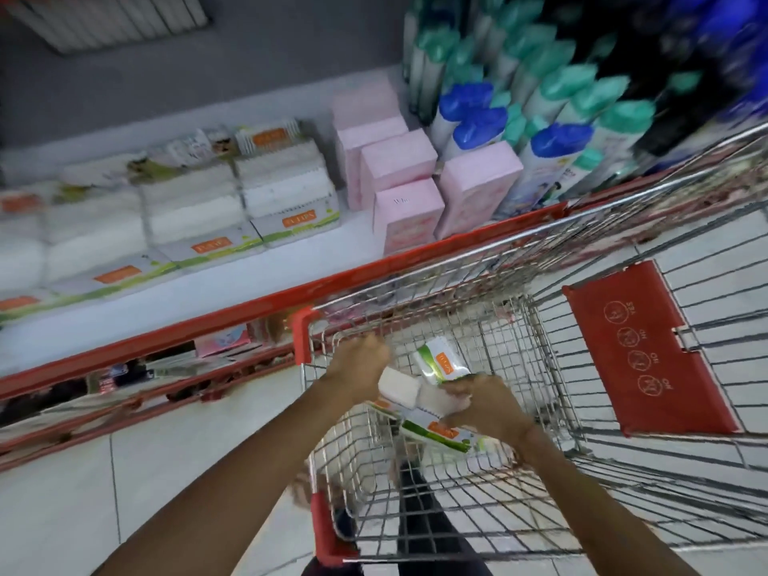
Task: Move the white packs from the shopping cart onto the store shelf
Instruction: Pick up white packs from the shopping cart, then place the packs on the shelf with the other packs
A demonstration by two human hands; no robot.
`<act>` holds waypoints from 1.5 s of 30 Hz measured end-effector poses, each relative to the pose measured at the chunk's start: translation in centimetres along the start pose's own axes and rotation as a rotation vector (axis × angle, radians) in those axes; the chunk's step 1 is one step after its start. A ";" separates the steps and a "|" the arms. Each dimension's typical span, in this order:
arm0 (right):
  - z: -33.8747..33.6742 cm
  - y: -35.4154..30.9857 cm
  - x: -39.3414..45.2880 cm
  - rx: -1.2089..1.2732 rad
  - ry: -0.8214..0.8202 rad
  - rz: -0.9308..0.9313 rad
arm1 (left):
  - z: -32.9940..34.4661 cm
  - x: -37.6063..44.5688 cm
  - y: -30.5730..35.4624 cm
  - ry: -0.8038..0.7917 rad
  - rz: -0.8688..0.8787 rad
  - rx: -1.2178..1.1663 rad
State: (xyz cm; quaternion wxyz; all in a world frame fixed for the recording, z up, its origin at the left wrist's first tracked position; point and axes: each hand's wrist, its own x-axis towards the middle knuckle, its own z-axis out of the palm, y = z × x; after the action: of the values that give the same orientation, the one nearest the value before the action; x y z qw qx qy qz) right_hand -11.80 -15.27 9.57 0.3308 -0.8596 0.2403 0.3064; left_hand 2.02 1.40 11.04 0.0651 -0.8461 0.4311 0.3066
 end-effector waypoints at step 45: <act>3.8 -43.2 1.2 -0.547 0.169 -0.615 | -4.7 -26.3 -31.9 0.413 -0.586 -0.359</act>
State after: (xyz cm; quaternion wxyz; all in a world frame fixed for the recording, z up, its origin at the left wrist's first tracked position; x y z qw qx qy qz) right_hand 14.26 15.92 24.65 0.1452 -0.9696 -0.0913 0.1743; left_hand 17.21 37.55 24.99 -0.0869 -0.9750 0.1151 0.1689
